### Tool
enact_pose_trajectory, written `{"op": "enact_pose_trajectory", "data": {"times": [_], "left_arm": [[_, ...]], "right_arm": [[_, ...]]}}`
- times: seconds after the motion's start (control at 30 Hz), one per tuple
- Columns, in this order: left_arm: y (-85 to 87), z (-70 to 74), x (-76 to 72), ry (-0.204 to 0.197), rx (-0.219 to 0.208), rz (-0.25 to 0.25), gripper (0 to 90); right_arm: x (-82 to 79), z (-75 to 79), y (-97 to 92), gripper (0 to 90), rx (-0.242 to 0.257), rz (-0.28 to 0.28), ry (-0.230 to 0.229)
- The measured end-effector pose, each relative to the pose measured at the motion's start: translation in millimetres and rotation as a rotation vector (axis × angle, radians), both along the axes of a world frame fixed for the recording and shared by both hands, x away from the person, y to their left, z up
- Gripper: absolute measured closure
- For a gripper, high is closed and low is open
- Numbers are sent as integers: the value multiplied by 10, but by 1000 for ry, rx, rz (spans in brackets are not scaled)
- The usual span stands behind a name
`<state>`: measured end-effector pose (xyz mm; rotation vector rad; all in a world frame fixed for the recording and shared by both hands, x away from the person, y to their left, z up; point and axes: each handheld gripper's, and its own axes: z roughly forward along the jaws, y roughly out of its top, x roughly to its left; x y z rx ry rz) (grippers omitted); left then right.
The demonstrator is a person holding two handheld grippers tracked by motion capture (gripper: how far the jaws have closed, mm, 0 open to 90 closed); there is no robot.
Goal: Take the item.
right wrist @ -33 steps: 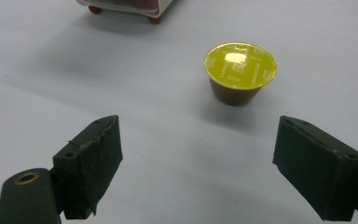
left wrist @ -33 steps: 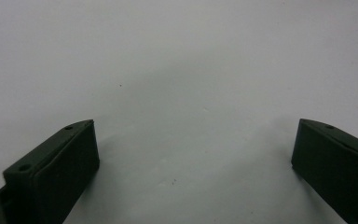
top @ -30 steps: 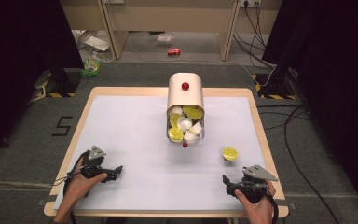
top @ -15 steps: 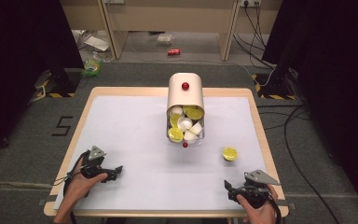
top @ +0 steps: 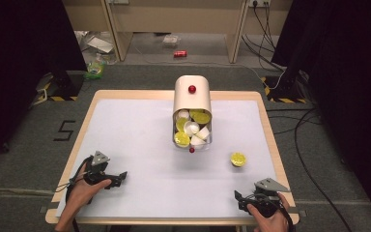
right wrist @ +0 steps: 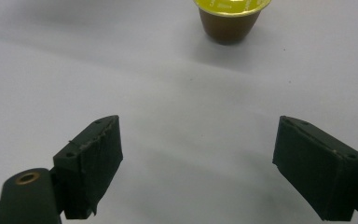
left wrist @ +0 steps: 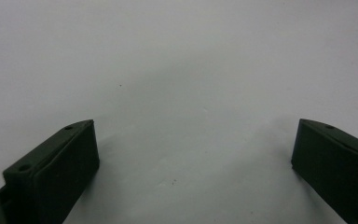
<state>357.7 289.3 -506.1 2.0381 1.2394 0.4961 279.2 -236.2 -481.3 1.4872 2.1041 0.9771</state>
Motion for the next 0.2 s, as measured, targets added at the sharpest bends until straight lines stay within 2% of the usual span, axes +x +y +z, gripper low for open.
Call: {"op": "enact_pose_trajectory", "data": {"times": [0.2], "left_arm": [[0,0,0,0,0,0,0]], "right_arm": [[-5,-14,-6,159,-11,5,7]]}}
